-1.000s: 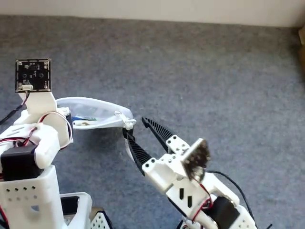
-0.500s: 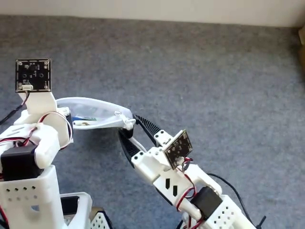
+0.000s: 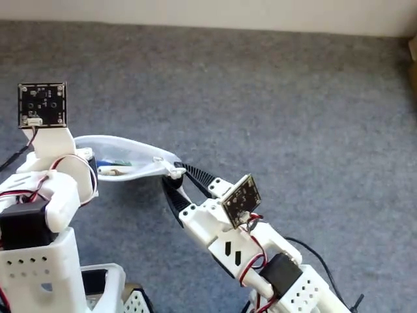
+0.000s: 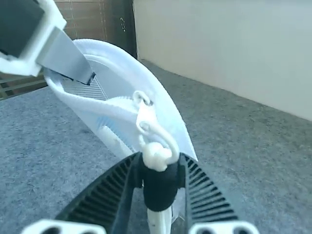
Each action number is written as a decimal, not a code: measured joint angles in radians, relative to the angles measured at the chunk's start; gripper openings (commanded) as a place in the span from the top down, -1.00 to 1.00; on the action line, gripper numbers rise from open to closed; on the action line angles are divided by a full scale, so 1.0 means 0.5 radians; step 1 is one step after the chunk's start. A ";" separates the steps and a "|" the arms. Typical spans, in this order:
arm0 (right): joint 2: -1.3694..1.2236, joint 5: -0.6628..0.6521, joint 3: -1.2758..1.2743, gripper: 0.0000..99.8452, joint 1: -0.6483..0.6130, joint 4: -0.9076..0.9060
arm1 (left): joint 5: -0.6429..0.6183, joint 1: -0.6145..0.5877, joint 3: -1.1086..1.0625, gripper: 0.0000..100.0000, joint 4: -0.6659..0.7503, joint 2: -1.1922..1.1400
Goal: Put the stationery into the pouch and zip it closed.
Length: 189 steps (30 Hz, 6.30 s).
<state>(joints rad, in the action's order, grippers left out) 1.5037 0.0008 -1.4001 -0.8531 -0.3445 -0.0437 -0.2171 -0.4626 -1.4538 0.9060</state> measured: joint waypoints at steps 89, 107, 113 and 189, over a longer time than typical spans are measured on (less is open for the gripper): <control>0.457 -0.061 0.196 0.99 -0.006 -0.924 | -0.003 0.000 -0.028 0.59 0.015 0.000; 0.423 -0.439 0.405 0.99 -0.267 -1.660 | 0.494 0.829 0.377 0.53 0.110 -0.046; 0.423 -0.439 0.405 0.99 -0.298 -1.669 | 0.736 1.227 0.377 0.53 0.230 -0.046; 0.657 -0.080 0.936 0.99 -0.114 -1.921 | 0.850 1.602 -0.525 0.45 0.061 0.911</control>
<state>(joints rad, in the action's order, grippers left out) 1.8320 -0.0391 -0.9321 -0.9099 -1.3050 0.3813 0.5838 -0.7250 -1.4231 1.3617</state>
